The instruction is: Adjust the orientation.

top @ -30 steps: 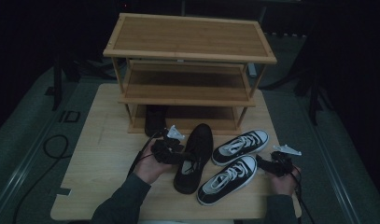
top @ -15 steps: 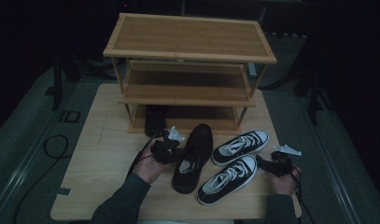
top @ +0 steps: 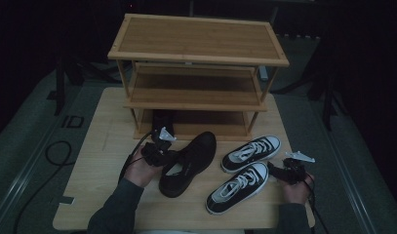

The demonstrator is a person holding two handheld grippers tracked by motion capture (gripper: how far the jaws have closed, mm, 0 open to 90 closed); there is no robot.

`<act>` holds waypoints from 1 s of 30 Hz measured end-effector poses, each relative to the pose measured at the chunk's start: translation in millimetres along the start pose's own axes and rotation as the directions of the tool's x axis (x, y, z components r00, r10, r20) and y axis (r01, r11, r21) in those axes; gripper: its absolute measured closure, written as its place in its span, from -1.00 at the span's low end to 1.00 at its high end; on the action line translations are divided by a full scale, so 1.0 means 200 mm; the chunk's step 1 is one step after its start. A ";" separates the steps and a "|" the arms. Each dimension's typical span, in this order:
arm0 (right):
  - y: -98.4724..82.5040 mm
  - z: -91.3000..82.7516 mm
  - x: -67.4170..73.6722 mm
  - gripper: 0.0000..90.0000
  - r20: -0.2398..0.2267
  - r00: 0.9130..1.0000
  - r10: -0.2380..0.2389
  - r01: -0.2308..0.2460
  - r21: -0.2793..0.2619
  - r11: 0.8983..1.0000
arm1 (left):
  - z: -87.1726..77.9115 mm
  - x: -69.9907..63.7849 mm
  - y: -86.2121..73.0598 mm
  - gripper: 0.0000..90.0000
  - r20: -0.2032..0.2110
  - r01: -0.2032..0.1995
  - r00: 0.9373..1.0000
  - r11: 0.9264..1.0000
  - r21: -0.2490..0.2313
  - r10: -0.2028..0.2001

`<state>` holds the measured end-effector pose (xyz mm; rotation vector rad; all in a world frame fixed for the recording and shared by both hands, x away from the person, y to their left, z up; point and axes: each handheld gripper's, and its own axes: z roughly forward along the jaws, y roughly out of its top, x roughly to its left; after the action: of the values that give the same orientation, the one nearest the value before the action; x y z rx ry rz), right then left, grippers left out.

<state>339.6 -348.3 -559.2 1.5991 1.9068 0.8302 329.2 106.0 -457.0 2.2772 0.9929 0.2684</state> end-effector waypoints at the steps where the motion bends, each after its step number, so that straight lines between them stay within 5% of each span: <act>1: 0.00 0.00 0.00 -0.55 0.000 1.000 0.000 0.000 0.000 1.000 | 0.00 0.00 0.00 0.91 -0.002 -0.003 1.000 1.000 0.001 0.003; 10: 0.00 0.00 0.00 -0.55 0.000 1.000 0.000 0.000 0.000 1.000 | 0.06 -0.04 0.02 0.79 -0.053 -0.036 0.998 0.998 0.045 0.038; 23: 0.00 0.00 0.00 -0.55 0.000 1.000 -0.001 0.001 0.000 1.000 | 0.17 -0.02 0.06 0.75 -0.077 -0.030 0.996 0.995 0.094 0.037; 30: 0.00 0.00 0.00 -0.55 0.000 1.000 0.000 0.000 0.000 1.000 | 0.20 -0.01 0.06 0.94 -0.085 -0.009 0.996 0.996 0.094 0.017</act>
<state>339.6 -348.3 -559.2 1.5989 1.9072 0.8297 350.9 78.9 -479.4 2.3743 1.0542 0.3342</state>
